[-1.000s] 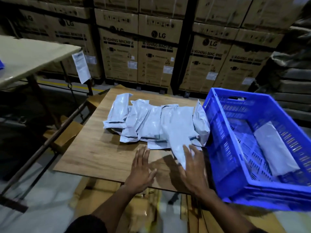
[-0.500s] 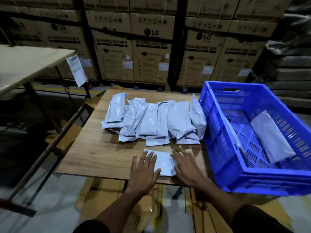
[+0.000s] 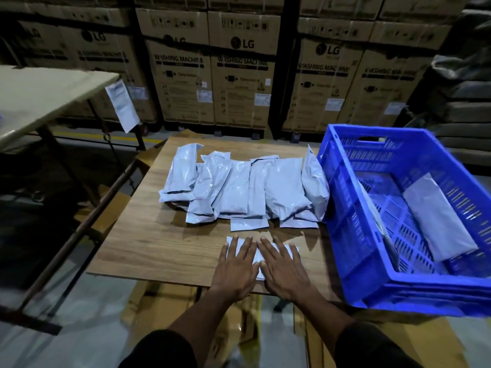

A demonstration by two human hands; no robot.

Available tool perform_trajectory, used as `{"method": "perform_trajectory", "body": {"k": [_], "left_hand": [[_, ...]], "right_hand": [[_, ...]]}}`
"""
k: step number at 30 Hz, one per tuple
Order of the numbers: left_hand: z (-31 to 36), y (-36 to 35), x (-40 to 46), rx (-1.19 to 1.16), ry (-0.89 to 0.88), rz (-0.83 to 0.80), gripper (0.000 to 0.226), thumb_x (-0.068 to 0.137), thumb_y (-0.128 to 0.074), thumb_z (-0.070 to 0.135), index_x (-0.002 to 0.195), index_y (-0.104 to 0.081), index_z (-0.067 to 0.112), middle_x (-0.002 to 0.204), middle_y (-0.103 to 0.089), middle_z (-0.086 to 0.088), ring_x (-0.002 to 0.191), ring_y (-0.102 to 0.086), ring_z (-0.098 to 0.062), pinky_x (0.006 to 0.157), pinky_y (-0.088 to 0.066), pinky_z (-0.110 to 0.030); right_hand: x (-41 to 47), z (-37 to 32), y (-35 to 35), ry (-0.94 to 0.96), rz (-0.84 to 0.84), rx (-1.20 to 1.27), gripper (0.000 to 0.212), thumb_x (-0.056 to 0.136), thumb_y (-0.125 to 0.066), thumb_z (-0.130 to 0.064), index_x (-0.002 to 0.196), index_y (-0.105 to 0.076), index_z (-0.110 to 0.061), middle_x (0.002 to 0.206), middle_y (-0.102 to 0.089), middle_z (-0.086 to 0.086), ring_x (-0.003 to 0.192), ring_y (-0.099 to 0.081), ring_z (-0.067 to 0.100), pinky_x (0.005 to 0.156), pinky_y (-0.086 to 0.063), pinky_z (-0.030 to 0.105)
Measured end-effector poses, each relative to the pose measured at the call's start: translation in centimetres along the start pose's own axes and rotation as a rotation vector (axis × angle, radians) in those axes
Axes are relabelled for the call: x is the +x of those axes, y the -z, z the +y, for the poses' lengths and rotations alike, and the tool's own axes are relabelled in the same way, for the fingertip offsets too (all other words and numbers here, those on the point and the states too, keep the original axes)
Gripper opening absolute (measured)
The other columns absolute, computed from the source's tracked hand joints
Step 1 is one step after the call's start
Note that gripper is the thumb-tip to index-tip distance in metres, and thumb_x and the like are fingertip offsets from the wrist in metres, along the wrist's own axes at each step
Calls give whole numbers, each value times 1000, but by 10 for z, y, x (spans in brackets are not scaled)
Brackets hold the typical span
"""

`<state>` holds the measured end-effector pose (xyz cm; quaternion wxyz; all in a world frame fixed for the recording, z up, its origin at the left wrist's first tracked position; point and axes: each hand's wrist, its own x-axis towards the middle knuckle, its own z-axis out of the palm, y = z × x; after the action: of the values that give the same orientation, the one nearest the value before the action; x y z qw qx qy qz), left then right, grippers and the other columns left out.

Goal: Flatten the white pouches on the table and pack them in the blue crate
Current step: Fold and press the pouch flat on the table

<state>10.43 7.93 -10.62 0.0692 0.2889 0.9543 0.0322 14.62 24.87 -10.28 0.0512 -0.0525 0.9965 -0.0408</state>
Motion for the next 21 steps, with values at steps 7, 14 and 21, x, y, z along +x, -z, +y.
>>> {"method": "perform_trajectory", "body": {"k": [7,14,21], "left_hand": [[-3,-4,3,-15,44,-39,82,89,10,60,163,-6,27,170,7,11,154,11,-41,122,1,-56],[-5,-3,3,-10,66,-47,67,102,-7,59,162,1,32,168,15,15,153,18,-41,122,2,-56],[-15,4,5,-9,38,-33,82,92,3,66,161,-21,29,170,-6,7,154,-1,-43,120,-5,-61]], "right_hand": [[5,4,2,17,-118,-21,61,103,-19,-47,158,-25,-23,165,-19,-8,153,-13,24,116,-20,60],[9,6,22,37,-222,125,58,107,-14,-45,159,6,-29,164,19,-14,150,24,20,120,8,56],[-26,24,17,53,-170,20,84,81,24,-64,158,10,-32,161,29,-11,150,24,23,120,4,50]]}}
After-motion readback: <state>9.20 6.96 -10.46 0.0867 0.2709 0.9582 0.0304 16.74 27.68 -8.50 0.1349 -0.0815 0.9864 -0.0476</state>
